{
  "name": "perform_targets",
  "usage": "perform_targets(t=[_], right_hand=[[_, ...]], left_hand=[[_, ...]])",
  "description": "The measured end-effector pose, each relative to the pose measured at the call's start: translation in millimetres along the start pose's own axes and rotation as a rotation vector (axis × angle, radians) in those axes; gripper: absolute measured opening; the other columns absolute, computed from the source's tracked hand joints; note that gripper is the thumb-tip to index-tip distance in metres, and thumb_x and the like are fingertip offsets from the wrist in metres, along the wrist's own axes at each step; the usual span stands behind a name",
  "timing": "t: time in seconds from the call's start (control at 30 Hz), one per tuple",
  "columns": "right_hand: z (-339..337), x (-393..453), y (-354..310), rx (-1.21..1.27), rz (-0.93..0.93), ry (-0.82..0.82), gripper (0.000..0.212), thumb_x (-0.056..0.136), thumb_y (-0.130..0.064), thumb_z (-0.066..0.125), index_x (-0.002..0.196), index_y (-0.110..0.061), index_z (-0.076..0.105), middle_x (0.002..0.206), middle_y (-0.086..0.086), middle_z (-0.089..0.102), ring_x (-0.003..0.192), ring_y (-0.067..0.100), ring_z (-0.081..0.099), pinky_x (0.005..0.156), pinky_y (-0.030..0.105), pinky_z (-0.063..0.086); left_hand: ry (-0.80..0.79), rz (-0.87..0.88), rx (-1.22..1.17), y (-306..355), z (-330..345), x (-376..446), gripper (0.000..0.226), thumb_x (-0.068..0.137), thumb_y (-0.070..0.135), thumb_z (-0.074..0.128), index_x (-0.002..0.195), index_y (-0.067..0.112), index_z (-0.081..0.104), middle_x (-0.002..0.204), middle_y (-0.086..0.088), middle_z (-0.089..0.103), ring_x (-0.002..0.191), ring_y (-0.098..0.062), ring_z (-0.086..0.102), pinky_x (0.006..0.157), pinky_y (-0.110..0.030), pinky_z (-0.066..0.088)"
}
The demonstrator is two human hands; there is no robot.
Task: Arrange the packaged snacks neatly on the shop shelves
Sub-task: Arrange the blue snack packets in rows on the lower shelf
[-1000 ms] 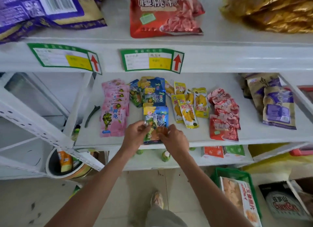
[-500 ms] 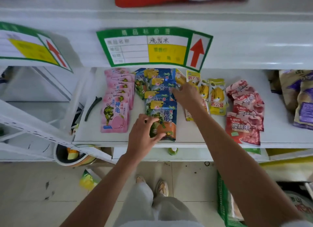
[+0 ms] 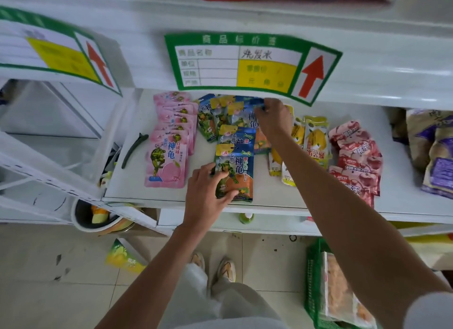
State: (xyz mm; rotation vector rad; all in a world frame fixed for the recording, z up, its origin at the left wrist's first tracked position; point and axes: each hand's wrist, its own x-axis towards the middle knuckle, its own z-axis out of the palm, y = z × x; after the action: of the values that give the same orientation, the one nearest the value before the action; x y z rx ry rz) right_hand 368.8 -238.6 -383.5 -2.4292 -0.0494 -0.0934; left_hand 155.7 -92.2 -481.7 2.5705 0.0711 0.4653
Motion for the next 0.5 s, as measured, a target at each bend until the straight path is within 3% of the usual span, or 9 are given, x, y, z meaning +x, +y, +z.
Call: perform_targets(t=[0.1,0.2,0.3,0.4,0.5], right_hand=[[-21.4,0.5,-14.9,0.333,0.078,0.095,0.025,0.096,-0.010,0.058,0.075,-0.023,0.061,0.086,0.013,0.072,0.083,0.035,0.069,0.076,0.053,0.060],[-52.6,-11.8,-20.4,0.524,0.103,0.307,0.032,0.090,-0.004,0.051,0.069,-0.028,0.057,0.073,-0.002,0.064,0.075,0.019,0.056,0.066,0.038,0.050],[-77.8,-38.2,-15.8,0.570,0.095,0.442,0.022,0.096,-0.012,0.056,0.082,-0.029,0.059,0.075,0.010,0.066,0.069,0.014,0.052,0.058,0.032,0.044],[-87.9,-84.1,-16.4,0.581,0.101,0.283,0.003,0.103,-0.024,0.060,0.101,-0.023,0.057,0.073,0.004,0.064,0.056,0.017,0.055,0.047,0.029,0.043],[-84.1,-142.7,-17.3,0.503,0.114,0.153,0.007,0.102,-0.025,0.064,0.100,-0.019,0.061,0.065,0.000,0.061,0.050,0.016,0.052,0.048,0.029,0.044]], left_hand=[[0.000,0.011,0.017,2.3,-1.4,4.3,0.061,0.077,0.056,0.079,0.124,0.019,0.067,0.129,-0.005,0.061,0.113,-0.027,0.056,0.090,-0.042,0.048],[-0.027,-0.014,0.034,3.7,-1.7,5.6,0.062,0.076,0.055,0.081,0.126,0.021,0.067,0.127,-0.004,0.060,0.111,-0.027,0.056,0.088,-0.043,0.051],[-0.063,-0.040,0.075,9.5,-6.7,10.6,0.063,0.082,0.057,0.078,0.133,0.022,0.065,0.135,-0.004,0.056,0.119,-0.026,0.056,0.090,-0.044,0.052],[-0.074,-0.083,0.060,18.7,-19.4,6.5,0.055,0.096,0.056,0.062,0.140,0.022,0.062,0.145,-0.006,0.054,0.127,-0.026,0.054,0.094,-0.045,0.052],[-0.036,-0.100,-0.122,33.3,-46.0,-6.1,0.044,0.108,0.043,0.044,0.139,0.019,0.063,0.141,-0.005,0.061,0.124,-0.021,0.059,0.100,-0.048,0.052]])
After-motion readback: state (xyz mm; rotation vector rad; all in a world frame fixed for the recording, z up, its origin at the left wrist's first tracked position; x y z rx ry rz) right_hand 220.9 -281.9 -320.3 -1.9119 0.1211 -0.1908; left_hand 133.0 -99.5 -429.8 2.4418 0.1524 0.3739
